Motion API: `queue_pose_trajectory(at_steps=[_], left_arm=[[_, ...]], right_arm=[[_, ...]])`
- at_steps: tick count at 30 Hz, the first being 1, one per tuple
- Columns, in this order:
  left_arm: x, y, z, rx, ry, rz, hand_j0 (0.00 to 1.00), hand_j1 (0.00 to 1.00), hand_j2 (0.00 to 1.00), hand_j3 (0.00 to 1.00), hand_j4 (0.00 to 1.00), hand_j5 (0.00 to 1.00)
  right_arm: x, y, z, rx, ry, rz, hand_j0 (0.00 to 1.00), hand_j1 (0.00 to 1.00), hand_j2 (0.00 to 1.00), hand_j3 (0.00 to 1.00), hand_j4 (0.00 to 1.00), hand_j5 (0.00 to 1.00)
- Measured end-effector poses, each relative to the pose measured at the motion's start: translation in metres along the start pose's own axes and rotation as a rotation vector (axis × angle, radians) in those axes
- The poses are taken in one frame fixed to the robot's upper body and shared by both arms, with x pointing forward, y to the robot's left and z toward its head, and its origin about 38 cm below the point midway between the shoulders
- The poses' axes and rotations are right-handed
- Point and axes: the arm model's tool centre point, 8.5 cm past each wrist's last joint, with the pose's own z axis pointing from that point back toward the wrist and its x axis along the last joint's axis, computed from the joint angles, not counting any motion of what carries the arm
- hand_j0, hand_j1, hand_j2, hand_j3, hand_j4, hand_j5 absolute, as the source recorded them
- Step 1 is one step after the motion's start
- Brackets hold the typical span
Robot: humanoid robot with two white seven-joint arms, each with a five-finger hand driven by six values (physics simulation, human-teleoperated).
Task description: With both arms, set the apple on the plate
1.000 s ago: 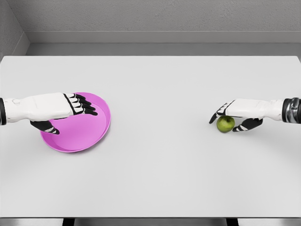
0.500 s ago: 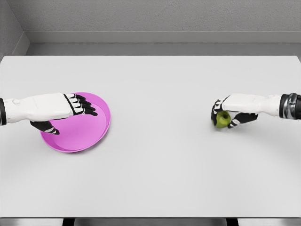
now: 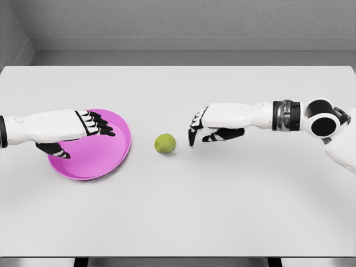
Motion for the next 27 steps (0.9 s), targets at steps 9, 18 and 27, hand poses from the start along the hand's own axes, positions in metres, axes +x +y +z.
queue_pose_trajectory(at_steps=[9, 18, 27], left_arm=[[0.0, 0.0, 0.0, 0.0, 0.0, 0.0, 1.0, 1.0, 1.0, 1.0, 1.0, 1.0], [-0.001, 0.008, -0.001, 0.014, 0.0, -0.014, 1.0, 1.0, 1.0, 1.0, 1.0, 1.0], [0.017, 0.095, -0.056, 0.129, -0.114, -0.172, 1.0, 1.0, 1.0, 1.0, 1.0, 1.0]], right_arm=[[-0.053, -0.021, 0.073, -0.168, 0.215, -0.069, 1.0, 1.0, 1.0, 1.0, 1.0, 1.0], [-0.059, -0.021, 0.087, -0.173, 0.251, -0.078, 1.0, 1.0, 1.0, 1.0, 1.0, 1.0], [-0.06, -0.017, 0.088, -0.168, 0.254, -0.084, 1.0, 1.0, 1.0, 1.0, 1.0, 1.0]])
